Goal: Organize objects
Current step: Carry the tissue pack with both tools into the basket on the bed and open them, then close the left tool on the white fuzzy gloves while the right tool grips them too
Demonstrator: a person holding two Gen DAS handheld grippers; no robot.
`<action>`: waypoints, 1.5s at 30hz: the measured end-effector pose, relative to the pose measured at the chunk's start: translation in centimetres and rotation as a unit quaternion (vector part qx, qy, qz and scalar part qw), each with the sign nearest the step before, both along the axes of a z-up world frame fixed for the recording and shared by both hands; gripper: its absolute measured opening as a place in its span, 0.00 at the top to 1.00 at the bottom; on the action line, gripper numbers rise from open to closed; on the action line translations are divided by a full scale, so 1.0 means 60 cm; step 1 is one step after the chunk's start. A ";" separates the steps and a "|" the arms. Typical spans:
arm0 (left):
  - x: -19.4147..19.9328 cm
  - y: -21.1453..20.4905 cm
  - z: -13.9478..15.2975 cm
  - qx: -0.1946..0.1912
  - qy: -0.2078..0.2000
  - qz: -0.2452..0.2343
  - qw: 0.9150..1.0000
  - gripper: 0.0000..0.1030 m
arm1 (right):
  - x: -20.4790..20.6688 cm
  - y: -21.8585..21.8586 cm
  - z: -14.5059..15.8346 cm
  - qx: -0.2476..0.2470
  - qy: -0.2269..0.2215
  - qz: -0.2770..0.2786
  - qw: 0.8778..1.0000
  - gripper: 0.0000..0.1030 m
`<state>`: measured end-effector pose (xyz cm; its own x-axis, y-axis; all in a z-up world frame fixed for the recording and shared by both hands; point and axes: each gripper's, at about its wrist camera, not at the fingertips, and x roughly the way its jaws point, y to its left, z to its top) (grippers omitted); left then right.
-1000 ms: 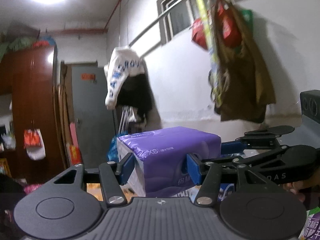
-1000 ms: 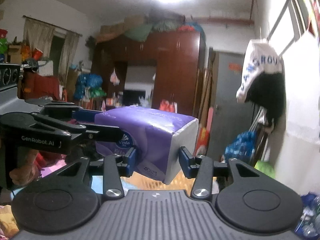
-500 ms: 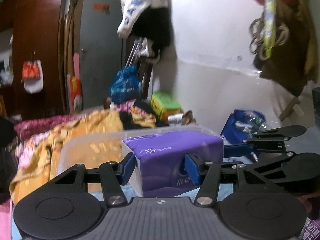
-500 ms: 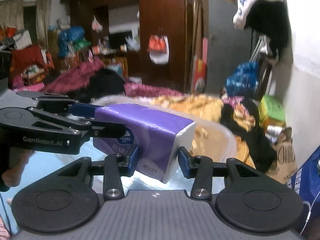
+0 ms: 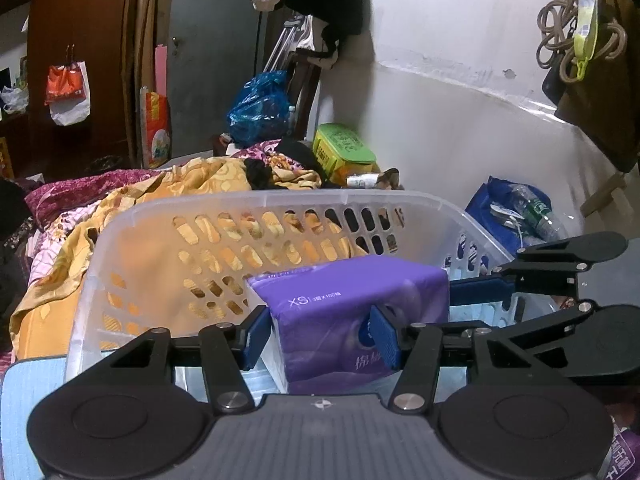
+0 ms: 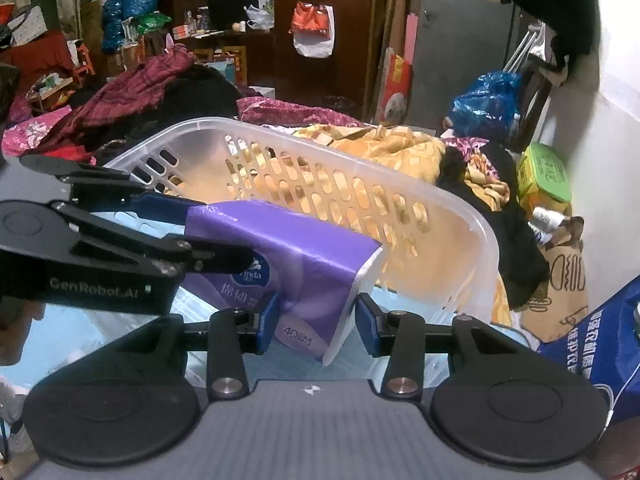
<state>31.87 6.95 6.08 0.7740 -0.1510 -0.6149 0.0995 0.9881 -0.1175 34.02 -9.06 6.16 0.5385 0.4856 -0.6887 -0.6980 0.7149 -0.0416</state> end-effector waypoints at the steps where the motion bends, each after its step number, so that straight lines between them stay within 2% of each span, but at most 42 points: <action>1: 0.000 0.001 0.002 -0.002 -0.003 -0.001 1.000 0.43 | 0.000 -0.004 0.002 0.005 -0.006 -0.002 1.000 0.51; 4: -0.011 0.004 0.011 -0.005 -0.021 0.005 1.000 0.31 | -0.017 -0.018 0.015 0.012 -0.044 -0.010 0.999 0.27; 5: -0.020 0.007 0.018 -0.003 -0.031 0.010 0.999 0.24 | -0.021 -0.024 0.022 0.020 -0.056 -0.012 0.998 0.19; 6: -0.029 0.009 0.024 -0.001 -0.042 0.015 0.999 0.19 | -0.030 -0.034 0.031 0.034 -0.068 -0.014 0.997 0.17; 10: -0.102 0.006 0.056 0.015 -0.090 0.022 0.996 0.16 | -0.094 -0.085 0.059 0.105 -0.121 -0.030 0.987 0.00; 14: -0.219 -0.007 0.066 0.047 -0.134 0.024 0.990 0.14 | -0.193 -0.140 0.047 0.197 -0.150 -0.036 0.968 0.00; 17: -0.312 -0.007 0.058 0.050 -0.164 0.031 0.985 0.14 | -0.276 -0.172 -0.006 0.260 -0.144 -0.026 0.955 0.00; 20: -0.403 -0.006 0.036 0.054 -0.202 0.044 0.977 0.14 | -0.351 -0.173 -0.072 0.285 -0.148 -0.001 0.947 0.00; 22: -0.447 -0.005 0.020 0.058 -0.220 0.060 0.972 0.14 | -0.396 -0.160 -0.112 0.274 -0.158 0.019 0.948 0.00; 27: -0.523 0.002 -0.034 0.071 -0.237 0.111 0.963 0.14 | -0.443 -0.111 -0.141 0.281 -0.167 0.066 0.943 0.00; 30: -0.528 0.012 -0.058 0.065 -0.238 0.129 0.960 0.14 | -0.456 -0.075 -0.148 0.261 -0.194 0.081 0.942 0.07; 32: -0.517 0.019 -0.071 0.061 -0.233 0.132 0.962 0.14 | -0.458 -0.054 -0.155 0.249 -0.187 0.088 0.946 0.25; 35: -0.505 0.031 -0.087 0.051 -0.226 0.130 0.964 0.19 | -0.450 -0.043 -0.160 0.237 -0.164 0.095 0.953 0.45; 41: -0.479 0.024 -0.110 0.072 -0.205 0.126 0.968 0.29 | -0.460 -0.043 -0.166 0.220 -0.165 0.089 0.957 0.60; 43: -0.493 0.032 -0.124 0.069 -0.198 0.122 0.970 0.32 | -0.464 -0.044 -0.164 0.217 -0.171 0.087 0.957 0.66; 45: -0.488 0.032 -0.131 0.069 -0.192 0.119 0.972 0.39 | -0.464 -0.045 -0.164 0.213 -0.176 0.087 0.957 0.66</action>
<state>2.57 8.87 -1.81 0.9531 0.1233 -0.2764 -0.1231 0.9922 0.0183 6.17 -11.78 -3.69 0.5856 0.7858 -0.1990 -0.8048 0.5930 -0.0268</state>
